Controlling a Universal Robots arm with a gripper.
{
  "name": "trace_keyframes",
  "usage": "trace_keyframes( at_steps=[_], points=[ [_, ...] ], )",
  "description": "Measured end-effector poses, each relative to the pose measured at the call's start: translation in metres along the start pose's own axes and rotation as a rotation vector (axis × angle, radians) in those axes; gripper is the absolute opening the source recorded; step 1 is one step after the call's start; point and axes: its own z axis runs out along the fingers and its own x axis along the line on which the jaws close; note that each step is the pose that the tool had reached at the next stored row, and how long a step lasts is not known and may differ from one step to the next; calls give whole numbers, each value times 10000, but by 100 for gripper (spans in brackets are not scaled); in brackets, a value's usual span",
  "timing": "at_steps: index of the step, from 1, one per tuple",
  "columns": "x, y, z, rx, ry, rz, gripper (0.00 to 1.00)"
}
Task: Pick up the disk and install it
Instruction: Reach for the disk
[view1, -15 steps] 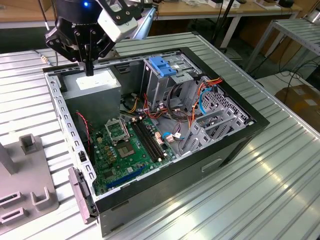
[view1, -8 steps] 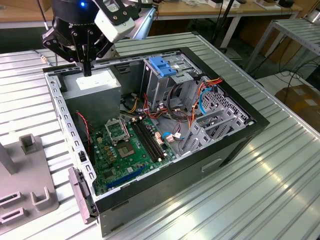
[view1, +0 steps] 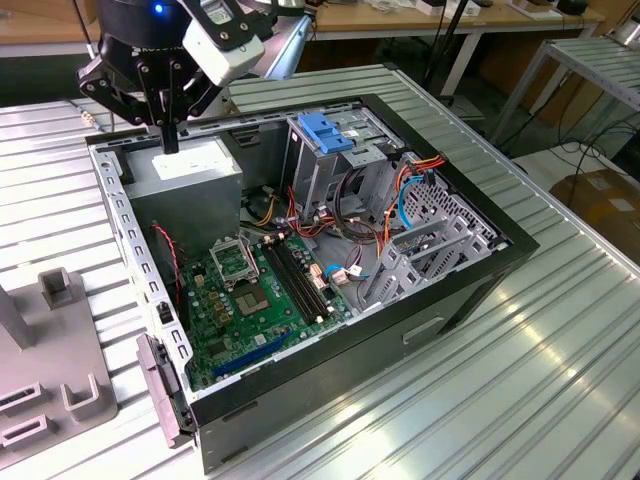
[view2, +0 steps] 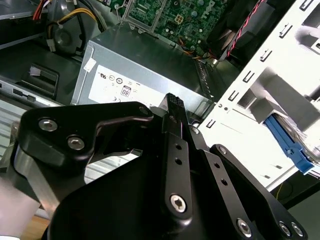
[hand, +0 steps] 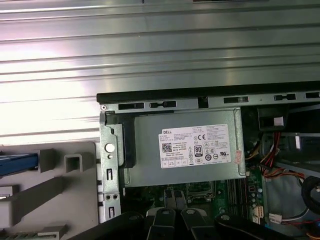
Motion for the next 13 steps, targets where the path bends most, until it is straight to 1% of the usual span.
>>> trace_keyframes(
  at_steps=[13],
  points=[
    [92,-7,-3,0,0,0,10]
  ],
)
